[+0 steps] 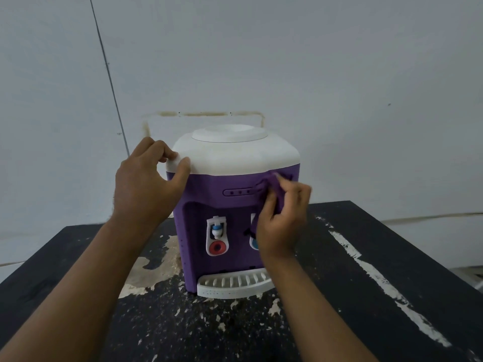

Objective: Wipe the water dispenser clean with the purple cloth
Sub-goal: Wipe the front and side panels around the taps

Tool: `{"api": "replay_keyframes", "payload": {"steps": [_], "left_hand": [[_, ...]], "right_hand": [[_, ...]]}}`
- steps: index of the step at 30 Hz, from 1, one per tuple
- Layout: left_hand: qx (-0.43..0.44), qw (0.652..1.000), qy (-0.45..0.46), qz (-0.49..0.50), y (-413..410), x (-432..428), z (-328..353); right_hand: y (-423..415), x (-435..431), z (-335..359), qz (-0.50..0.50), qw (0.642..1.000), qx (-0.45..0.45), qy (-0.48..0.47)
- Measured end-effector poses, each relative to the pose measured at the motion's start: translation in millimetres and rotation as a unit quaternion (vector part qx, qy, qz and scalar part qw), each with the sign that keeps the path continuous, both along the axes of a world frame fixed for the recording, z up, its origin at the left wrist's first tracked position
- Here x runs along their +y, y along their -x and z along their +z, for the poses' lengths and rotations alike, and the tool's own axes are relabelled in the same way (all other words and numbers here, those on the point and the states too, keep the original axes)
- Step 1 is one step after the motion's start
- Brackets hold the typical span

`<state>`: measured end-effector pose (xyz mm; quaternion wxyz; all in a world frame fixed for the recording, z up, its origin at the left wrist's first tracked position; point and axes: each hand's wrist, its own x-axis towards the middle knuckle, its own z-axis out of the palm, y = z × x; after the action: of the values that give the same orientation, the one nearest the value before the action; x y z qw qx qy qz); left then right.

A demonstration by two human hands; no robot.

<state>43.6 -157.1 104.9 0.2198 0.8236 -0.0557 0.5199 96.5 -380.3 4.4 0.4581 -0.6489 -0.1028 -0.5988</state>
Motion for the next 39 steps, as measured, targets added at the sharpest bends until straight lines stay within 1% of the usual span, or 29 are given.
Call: {"api": "replay_keyframes", "payload": {"steps": [1,2,4,5,7,10,12,14,16,19,21,24,26,28,30,32,34,35,36,39], "left_hand": [[-0.002,1.000,0.001,0.002,0,0,-1],[-0.004,1.000,0.001,0.005,0,-1,-1],[-0.007,1.000,-0.002,0.010,0,-1,0],[-0.007,1.000,-0.003,0.010,-1,-1,0],[-0.005,1.000,-0.001,0.007,-1,0,2],[0.002,1.000,0.000,0.008,0,0,4],[0.007,1.000,-0.002,0.010,1,0,5],[0.009,1.000,0.001,0.012,2,-2,5],[0.006,1.000,0.006,0.018,2,-5,4],[0.004,0.999,0.013,0.030,3,-10,3],[0.004,0.999,0.014,0.037,4,-13,3],[0.015,0.999,0.014,0.047,5,-15,9],[0.026,0.998,0.003,0.062,4,-16,16],[0.022,0.997,-0.013,0.077,2,-23,25],[0.007,0.997,-0.030,0.076,-1,-41,32],[0.007,0.997,-0.056,0.050,-7,-67,38],[0.030,0.995,-0.090,0.020,-15,-91,45],[0.047,0.993,-0.109,0.016,-19,-100,49],[0.066,0.990,-0.127,0.022,-23,-109,52],[0.119,0.976,-0.171,0.069,-33,-120,60]], "right_hand": [[6,9,-3,0.000,0.999,-0.005,0.032],[12,18,-3,-0.005,0.996,-0.019,0.086],[13,26,5,-0.041,0.979,-0.059,0.189],[11,26,13,-0.052,0.976,-0.068,0.201],[7,19,28,-0.051,0.985,-0.060,0.155],[-4,-4,29,-0.036,0.999,-0.026,0.029],[-10,-16,17,-0.011,0.998,0.014,-0.059],[-9,-20,2,0.000,0.994,0.045,-0.099],[-4,-14,-8,0.005,0.997,0.039,-0.066],[-1,-7,2,0.012,1.000,-0.010,0.023],[-8,-15,15,-0.006,0.999,-0.016,0.039],[-20,-35,18,0.003,0.999,0.010,-0.031],[-21,-40,4,0.020,0.996,0.040,-0.084],[-14,-35,-15,0.035,0.990,0.074,-0.113],[-7,-30,-26,0.055,0.989,0.085,-0.106],[-5,-30,-21,0.064,0.994,0.063,-0.064],[-8,-34,-8,0.051,0.998,0.034,-0.011],[-11,-37,-2,0.045,0.999,0.030,-0.002],[-14,-42,1,0.043,0.998,0.036,-0.011],[-20,-52,-13,0.054,0.990,0.087,-0.099]]}}
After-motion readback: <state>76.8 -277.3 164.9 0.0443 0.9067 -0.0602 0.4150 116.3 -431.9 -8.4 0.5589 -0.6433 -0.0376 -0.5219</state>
